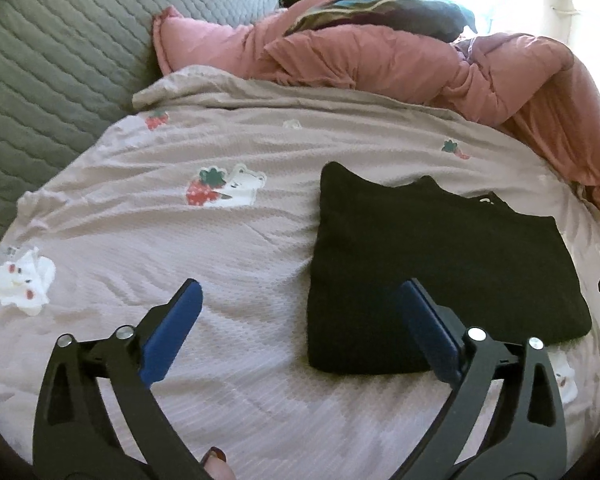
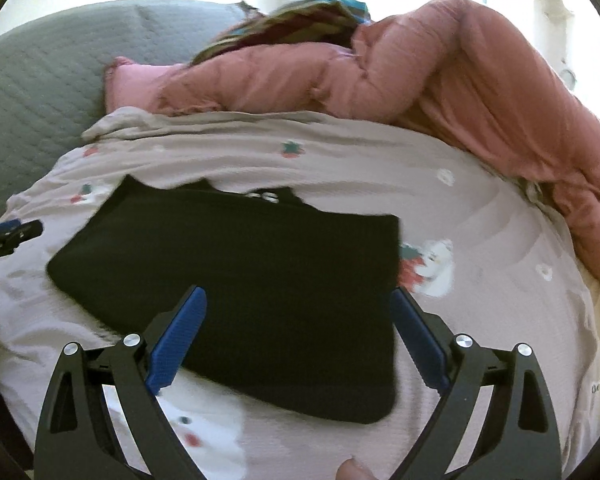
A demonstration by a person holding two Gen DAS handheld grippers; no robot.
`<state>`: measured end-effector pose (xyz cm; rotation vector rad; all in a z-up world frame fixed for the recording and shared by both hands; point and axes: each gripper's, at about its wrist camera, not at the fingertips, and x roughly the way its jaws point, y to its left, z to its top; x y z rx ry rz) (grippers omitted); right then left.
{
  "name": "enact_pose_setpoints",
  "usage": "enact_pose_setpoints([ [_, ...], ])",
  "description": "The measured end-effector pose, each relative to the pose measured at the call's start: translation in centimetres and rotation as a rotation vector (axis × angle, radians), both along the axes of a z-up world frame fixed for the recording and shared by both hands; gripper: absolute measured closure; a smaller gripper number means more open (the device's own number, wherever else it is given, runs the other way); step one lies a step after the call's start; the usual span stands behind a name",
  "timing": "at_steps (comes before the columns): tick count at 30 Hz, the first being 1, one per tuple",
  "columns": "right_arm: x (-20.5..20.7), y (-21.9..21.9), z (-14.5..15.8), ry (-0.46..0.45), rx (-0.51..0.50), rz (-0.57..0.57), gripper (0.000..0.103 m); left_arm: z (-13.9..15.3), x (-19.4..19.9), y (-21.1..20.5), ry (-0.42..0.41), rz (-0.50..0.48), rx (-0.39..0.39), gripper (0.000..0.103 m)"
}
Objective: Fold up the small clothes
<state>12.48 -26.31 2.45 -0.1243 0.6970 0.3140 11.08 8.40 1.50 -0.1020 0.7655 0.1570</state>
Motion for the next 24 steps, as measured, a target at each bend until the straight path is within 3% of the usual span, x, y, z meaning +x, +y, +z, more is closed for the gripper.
enact_pose_setpoints([
  [7,-1.4,5.3,0.7,-0.019,-0.026,0.129,0.010,0.9,-1.3,1.0,-0.026,0.015,0.030,0.010],
  [10,-2.0,7.8,0.6,-0.020,-0.041,0.186,0.005,1.0,-1.5,1.8,-0.035,0.029,0.039,0.010],
  [24,-3.6,19.3,-2.6,-0.001,-0.174,0.412,0.005,-0.9,-0.8,5.3,-0.006,0.092,-0.024,0.010],
])
